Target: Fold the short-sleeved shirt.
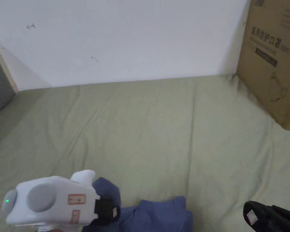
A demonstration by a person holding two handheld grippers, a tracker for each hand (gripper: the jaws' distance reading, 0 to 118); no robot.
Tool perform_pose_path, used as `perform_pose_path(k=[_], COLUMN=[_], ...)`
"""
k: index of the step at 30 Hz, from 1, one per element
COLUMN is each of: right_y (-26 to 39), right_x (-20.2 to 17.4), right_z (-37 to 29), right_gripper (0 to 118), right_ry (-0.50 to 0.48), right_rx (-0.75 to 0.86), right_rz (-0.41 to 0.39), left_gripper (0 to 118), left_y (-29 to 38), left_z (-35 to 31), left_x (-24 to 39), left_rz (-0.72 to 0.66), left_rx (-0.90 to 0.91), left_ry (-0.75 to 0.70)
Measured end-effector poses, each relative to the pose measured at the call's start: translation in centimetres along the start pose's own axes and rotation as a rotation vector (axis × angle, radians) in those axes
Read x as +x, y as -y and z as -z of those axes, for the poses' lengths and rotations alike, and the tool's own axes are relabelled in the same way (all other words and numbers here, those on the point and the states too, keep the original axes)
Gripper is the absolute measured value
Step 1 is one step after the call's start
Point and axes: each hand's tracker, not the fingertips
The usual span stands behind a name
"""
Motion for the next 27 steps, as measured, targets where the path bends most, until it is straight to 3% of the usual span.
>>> perform_pose_path(k=[1, 2, 3, 4, 5, 7, 9, 14, 15, 16, 18, 21, 27], right_y=[0.1, 0.1, 0.1, 0.1, 0.1, 0.0, -0.2, -0.3, -0.2, -0.1, 0.0, 0.2, 0.4], right_x=[0.3, 0.7, 1.0, 1.4, 1.7, 2.3, 2.9, 4.6, 4.8, 4.9, 5.0, 4.8, 4.4], right_z=[-0.3, -0.6, -0.9, -1.2, -1.5, -2.1, -2.4, -1.8, -1.6, -1.4, -1.1, -0.8, -1.0], right_gripper=[0, 0, 0, 0, 0, 0, 0, 0, 0, 0, 0, 0, 0], right_ry=[0.005, 0.013, 0.019, 0.024, 0.026, 0.044, 0.062, 0.079, 0.079, 0.077, 0.072, 0.069, 0.065], right_rx=[0.004, 0.007, 0.007, 0.001, 0.002, 0.009, 0.014, 0.025, 0.026, 0.028, 0.028, 0.015, -0.004], right_rz=[0.008, 0.015, 0.022, 0.034, 0.038, 0.030, 0.024, 0.076, 0.085, 0.092, 0.099, 0.101, 0.093], left_gripper=[16, 36, 80, 109, 118, 110, 112, 110, 98, 77, 1, 2, 1], left_y=[-0.5, -0.8, -0.8, -0.7, -0.7, 0.0, -0.8, -0.4, 0.3, 0.8, 1.5, 2.4, 4.0], left_z=[2.2, 4.3, 6.3, 7.8, 8.8, 8.8, 7.5, 3.3, 3.2, 2.9, 3.6, 6.5, 15.9], left_x=[0.9, 1.8, 2.8, 3.9, 4.8, 6.4, 7.1, 6.9, 6.6, 6.6, 7.0, 7.0, 8.3], left_rz=[-0.027, -0.037, -0.050, -0.038, -0.035, -0.037, -0.009, 0.199, 0.238, 0.262, 0.283, 0.250, 0.358], left_rx=[-0.021, -0.052, -0.076, -0.105, -0.138, -0.131, -0.068, 0.035, 0.050, 0.074, 0.068, -0.023, -0.149], left_ry=[0.033, 0.053, 0.071, 0.110, 0.161, 0.266, 0.305, 0.100, 0.084, 0.060, 0.036, 0.087, -0.005])
